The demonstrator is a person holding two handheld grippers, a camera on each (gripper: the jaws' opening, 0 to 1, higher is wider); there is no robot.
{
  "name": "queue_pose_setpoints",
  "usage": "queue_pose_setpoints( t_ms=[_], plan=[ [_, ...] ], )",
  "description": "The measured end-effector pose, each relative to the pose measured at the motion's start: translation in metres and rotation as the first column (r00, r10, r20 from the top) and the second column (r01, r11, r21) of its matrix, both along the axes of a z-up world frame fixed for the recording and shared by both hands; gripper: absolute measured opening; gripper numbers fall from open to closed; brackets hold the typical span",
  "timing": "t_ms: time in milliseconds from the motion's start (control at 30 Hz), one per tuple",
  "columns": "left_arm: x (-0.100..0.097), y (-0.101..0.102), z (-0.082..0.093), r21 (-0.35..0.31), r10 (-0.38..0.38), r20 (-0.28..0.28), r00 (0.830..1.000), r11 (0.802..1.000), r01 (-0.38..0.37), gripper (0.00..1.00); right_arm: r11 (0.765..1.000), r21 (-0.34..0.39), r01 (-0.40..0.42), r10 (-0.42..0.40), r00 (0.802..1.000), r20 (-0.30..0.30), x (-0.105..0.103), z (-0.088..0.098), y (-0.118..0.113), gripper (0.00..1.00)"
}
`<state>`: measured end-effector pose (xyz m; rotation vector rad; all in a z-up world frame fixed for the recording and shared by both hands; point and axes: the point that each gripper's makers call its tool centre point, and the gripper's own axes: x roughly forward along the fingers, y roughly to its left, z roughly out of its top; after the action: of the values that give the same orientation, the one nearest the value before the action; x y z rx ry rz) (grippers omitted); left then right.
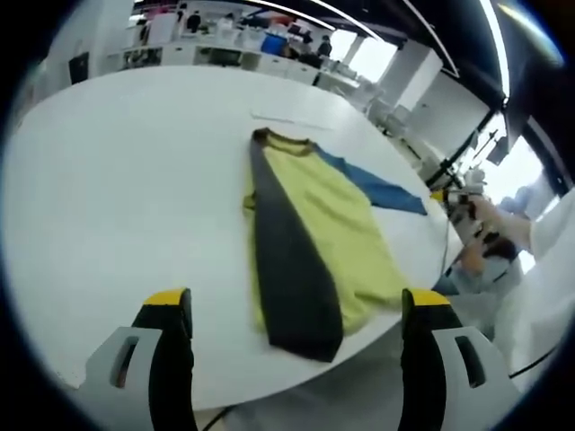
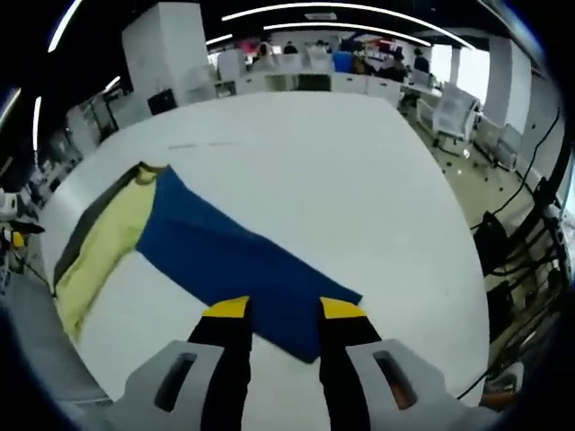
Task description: Fold the garment on the visible template until the final outline fits inside the template.
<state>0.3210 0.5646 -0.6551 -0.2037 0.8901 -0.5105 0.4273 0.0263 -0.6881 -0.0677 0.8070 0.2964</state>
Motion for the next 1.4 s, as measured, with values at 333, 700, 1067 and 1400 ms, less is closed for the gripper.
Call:
queue_pose_setpoints(
  t_ms=[333,700,1067,1400],
  plan=[
    [-0.005,0.004,0.006,0.028,-0.035,0.027,0.999,0.999,0.035,0.94,0.997,0.059,-0.042,0.041,0.999,0.022,-0.016,0.016,0.034,0.46],
    [-0.021,0.01,0.009,0.05,-0.062,0.034,0.997,0.997,0.061,0.94,0.985,0.117,-0.124,0.116,0.991,0.072,-0.035,0.04,0.088,0.57],
    [-0.031,0.016,0.019,0.054,-0.072,0.057,0.996,0.996,0.069,0.96,0.955,0.193,-0.227,0.206,0.971,0.122,-0.075,0.066,0.152,0.76],
    [-0.046,0.016,0.026,0.045,-0.097,0.069,0.993,0.995,0.094,0.97,0.93,0.273,-0.246,0.209,0.965,0.157,-0.11,0.089,0.192,0.9]
  ],
)
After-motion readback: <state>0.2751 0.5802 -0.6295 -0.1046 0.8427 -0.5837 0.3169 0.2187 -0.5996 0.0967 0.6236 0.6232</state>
